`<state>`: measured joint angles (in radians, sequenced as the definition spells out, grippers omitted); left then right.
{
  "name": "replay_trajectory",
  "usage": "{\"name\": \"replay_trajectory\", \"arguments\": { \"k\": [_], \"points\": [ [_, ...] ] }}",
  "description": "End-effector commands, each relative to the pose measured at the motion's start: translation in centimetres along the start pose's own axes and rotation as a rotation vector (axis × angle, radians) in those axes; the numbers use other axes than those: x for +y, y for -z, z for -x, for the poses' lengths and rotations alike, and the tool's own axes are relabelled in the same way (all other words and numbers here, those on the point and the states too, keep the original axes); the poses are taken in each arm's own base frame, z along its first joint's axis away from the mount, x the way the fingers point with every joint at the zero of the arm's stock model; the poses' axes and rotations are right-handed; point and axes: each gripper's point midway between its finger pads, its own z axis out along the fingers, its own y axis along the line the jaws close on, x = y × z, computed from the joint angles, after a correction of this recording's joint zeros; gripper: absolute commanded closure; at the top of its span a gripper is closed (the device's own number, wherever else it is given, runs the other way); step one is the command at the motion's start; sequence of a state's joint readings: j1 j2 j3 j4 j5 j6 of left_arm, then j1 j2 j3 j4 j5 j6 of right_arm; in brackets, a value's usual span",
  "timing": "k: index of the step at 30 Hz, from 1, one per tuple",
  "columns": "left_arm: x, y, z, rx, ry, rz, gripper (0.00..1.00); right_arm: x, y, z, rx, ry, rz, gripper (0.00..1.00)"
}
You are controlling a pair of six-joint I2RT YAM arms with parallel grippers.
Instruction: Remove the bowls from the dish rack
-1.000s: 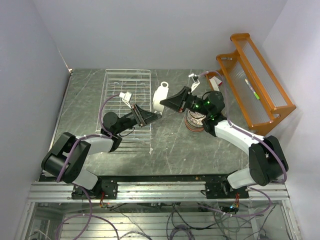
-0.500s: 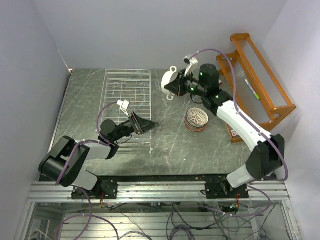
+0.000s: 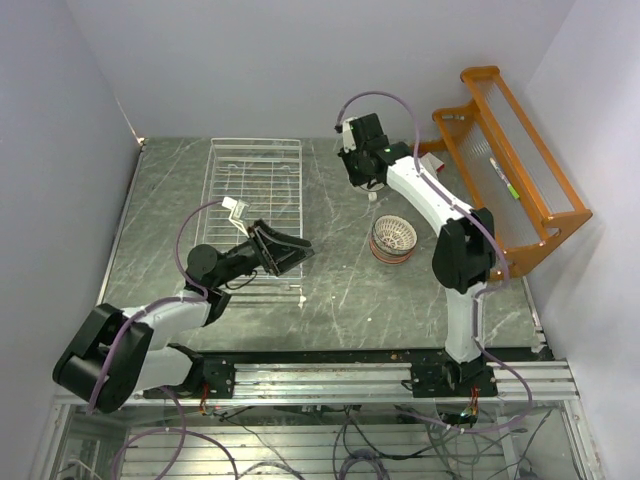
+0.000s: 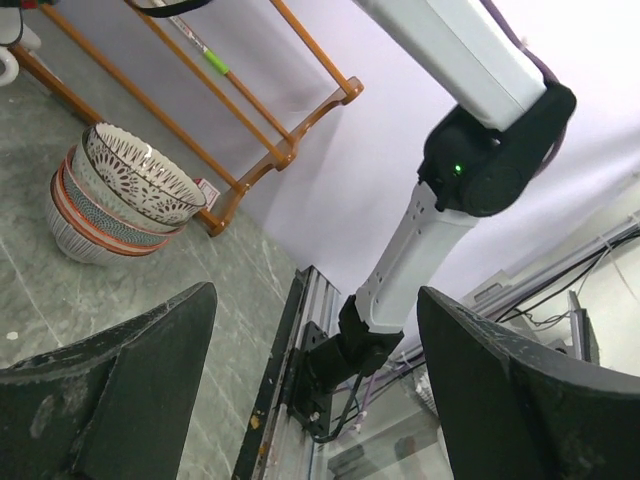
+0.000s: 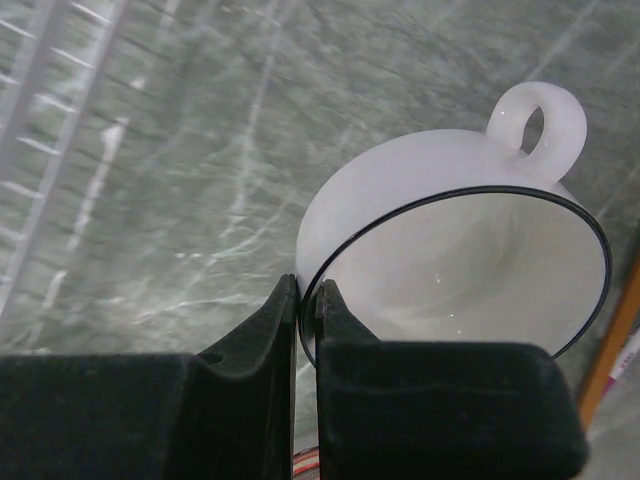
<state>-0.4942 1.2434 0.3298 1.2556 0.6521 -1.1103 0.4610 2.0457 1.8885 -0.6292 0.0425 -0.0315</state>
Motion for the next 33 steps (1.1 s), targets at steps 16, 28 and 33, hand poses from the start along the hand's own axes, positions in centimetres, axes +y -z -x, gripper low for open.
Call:
{"name": "replay_trajectory", "arguments": {
  "k": [16,28,33],
  "points": [
    [1.0,0.8,-1.3,0.060,-0.085,0.036,0.09,-3.4,-8.2,-3.3,0.134,0.069,-0.082,1.00],
    [1.7,0.6,-1.2,0.075,-0.109,0.078,0.08,-3.9,-9.7,-5.1,0.129,0.041,-0.127,0.81],
    [2.5,0.7,-1.3,0.072,-0.105,0.105,0.08,-3.7,-9.3,-4.6,0.094,-0.013,-0.129,0.65]
  ]
}}
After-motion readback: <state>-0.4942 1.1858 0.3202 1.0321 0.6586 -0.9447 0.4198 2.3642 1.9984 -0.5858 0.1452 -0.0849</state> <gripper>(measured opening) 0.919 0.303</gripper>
